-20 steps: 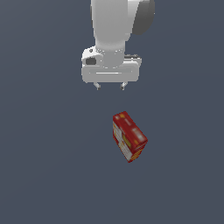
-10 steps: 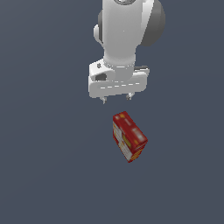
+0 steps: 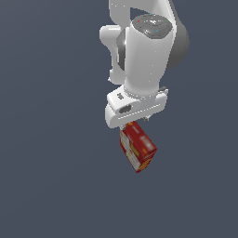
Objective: Pick up the object and move it to a goal position.
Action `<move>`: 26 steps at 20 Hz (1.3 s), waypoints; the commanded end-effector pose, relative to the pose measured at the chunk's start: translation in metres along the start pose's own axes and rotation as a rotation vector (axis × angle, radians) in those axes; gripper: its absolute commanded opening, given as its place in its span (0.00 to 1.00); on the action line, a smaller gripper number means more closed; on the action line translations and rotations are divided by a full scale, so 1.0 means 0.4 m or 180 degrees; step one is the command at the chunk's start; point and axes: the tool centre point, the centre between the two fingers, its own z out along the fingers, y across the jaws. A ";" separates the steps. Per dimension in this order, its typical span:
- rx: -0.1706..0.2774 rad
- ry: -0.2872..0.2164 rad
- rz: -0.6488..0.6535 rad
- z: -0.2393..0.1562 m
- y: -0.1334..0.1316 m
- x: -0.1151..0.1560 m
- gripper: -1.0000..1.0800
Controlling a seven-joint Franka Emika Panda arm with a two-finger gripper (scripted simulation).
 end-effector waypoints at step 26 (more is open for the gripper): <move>0.0016 0.0019 -0.0287 0.163 -0.017 0.064 0.96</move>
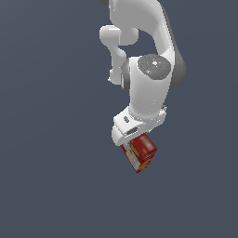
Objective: Pick up the object and move it to a goal position.
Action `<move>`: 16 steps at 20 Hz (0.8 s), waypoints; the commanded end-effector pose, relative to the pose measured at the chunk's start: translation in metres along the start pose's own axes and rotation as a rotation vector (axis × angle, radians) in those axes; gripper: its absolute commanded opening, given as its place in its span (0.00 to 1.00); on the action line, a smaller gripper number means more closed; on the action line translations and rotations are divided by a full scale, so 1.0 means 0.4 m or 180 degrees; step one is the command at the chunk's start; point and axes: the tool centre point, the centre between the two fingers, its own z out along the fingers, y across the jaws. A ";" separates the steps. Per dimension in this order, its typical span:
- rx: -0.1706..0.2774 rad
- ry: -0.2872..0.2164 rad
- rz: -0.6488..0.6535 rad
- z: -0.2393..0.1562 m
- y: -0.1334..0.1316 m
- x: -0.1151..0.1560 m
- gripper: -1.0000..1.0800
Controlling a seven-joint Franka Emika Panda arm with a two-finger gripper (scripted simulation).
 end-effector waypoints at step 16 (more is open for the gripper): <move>-0.0002 0.0002 0.0000 0.012 0.002 0.003 0.00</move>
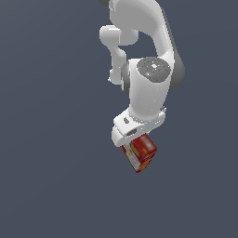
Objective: Pick up the object and move it to a goal position.
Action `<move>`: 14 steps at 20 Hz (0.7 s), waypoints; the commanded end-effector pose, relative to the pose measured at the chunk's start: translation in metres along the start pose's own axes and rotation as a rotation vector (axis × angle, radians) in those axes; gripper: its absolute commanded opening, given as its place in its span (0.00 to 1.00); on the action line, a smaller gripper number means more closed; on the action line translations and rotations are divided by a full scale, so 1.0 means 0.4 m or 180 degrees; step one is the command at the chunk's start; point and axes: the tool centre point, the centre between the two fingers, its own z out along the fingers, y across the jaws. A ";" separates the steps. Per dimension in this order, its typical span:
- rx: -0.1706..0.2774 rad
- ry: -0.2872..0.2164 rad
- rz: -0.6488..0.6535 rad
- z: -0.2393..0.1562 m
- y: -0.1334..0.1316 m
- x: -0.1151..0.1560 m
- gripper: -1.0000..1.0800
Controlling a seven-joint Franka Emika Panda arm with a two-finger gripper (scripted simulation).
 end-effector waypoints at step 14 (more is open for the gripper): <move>0.0000 0.0001 0.0000 -0.100 0.050 -0.112 0.00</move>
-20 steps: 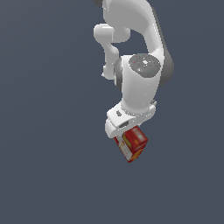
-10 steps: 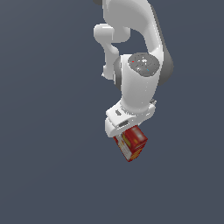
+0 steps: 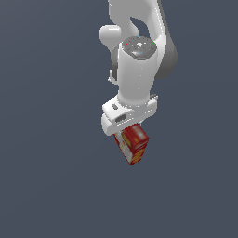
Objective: Pick up the object and move it to a goal position.
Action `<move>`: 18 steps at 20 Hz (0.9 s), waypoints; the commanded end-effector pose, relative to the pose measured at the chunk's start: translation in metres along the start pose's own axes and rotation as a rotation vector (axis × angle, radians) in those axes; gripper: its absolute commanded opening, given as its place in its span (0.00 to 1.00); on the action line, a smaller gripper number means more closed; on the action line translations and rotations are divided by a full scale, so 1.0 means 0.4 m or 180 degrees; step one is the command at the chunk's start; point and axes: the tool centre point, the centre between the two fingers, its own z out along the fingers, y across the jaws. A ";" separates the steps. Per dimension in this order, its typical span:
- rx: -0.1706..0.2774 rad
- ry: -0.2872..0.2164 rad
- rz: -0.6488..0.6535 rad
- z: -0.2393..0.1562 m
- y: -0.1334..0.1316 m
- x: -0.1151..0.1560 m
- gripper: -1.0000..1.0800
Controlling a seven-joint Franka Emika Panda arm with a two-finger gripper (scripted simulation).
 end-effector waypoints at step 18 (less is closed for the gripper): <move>0.0008 0.0016 0.0003 -0.379 0.188 -0.410 0.00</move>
